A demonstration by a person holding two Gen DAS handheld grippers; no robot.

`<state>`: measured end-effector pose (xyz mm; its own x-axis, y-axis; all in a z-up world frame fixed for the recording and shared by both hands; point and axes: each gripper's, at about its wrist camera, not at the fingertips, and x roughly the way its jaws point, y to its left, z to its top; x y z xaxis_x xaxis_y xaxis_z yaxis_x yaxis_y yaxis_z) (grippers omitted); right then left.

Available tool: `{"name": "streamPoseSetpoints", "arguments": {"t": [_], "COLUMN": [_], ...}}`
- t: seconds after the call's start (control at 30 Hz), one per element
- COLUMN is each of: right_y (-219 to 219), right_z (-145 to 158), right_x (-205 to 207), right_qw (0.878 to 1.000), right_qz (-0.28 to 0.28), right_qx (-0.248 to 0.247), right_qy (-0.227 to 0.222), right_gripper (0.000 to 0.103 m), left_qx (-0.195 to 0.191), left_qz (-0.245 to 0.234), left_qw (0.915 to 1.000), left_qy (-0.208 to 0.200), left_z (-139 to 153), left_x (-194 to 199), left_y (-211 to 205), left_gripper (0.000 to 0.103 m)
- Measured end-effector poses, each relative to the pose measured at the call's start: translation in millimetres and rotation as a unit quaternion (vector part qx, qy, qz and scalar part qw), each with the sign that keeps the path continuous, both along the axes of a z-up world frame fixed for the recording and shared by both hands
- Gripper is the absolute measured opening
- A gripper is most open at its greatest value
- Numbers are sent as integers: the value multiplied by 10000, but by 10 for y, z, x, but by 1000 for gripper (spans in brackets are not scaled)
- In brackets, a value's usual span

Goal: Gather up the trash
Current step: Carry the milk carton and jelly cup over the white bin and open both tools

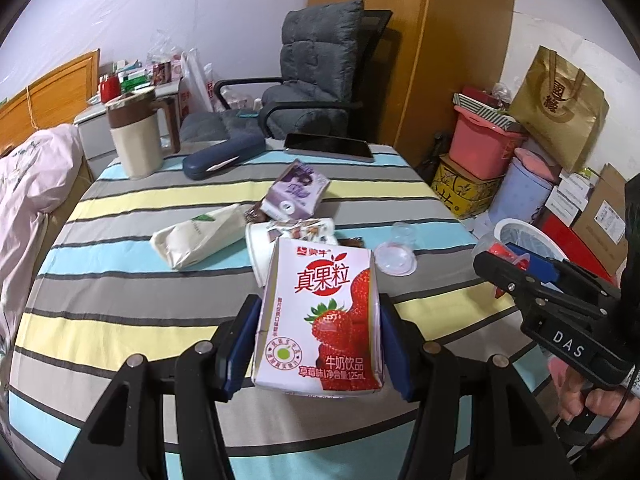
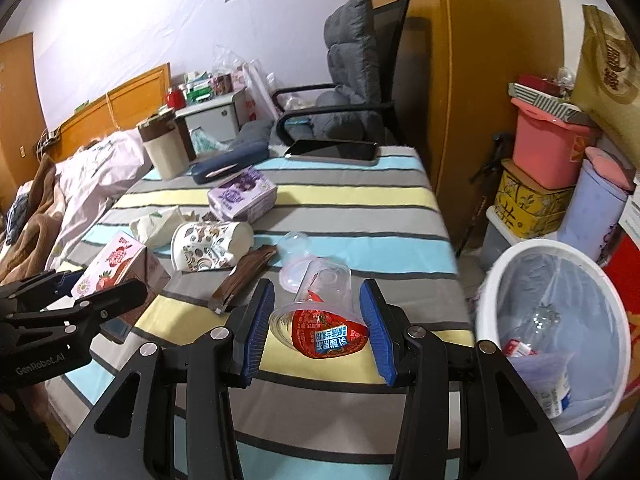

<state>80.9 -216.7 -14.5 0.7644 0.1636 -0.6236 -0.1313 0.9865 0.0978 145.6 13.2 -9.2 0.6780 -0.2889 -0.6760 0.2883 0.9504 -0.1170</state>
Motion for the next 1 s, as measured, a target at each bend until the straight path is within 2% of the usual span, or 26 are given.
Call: {"name": "streamPoseSetpoints", "arguments": {"t": [0.53,1.0], "right_y": [-607,-1247], "right_z": [135,135], "right_x": [-221,-380], "right_qw": [9979,9932], "right_qz": [-572,-1114], "right_qx": [114,174], "right_qy": [-264,-283], "right_gripper": [47,47], "left_qx": [94,128], "left_qz": [-549,-1319], "left_qw": [9978,9904], "left_qy": [-370,-401], "left_z": [250,284], "left_x": [-121,-162], "left_y": [-759,-1555], "left_gripper": [59,59]}}
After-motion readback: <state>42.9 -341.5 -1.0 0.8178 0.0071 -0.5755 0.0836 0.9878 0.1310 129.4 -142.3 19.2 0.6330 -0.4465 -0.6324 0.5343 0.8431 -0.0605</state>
